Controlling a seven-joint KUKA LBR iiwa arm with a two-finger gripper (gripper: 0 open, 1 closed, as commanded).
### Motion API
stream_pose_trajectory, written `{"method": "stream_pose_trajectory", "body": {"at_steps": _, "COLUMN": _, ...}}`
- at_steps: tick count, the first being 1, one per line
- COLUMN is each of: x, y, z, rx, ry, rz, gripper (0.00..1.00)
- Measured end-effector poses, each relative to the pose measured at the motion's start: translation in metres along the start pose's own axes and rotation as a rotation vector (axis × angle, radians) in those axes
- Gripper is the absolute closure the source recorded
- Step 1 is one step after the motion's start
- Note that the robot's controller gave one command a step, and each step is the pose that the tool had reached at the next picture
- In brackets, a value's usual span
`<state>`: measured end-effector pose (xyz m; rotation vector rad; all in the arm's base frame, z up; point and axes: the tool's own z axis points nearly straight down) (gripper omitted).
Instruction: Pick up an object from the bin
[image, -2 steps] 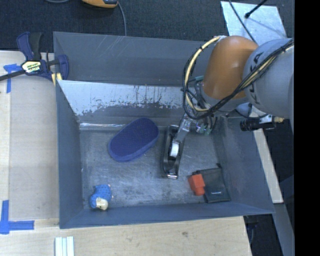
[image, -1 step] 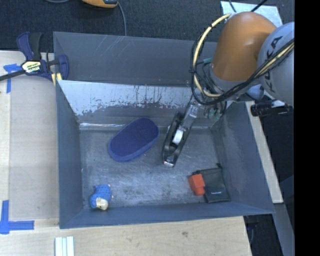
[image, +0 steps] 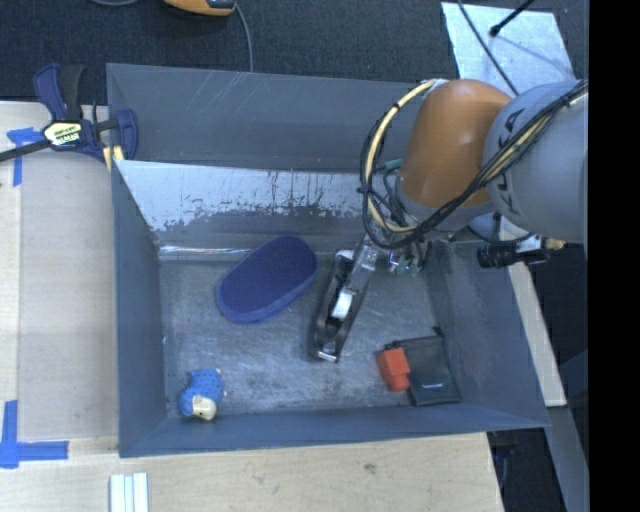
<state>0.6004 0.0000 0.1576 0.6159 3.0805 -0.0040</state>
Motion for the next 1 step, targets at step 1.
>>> {"method": "stream_pose_trajectory", "body": {"at_steps": 1, "x": 0.0035, "y": -0.0070, "z": -0.0724, "rx": -0.002, "ry": -0.003, "rz": 0.008, "gripper": 1.00}}
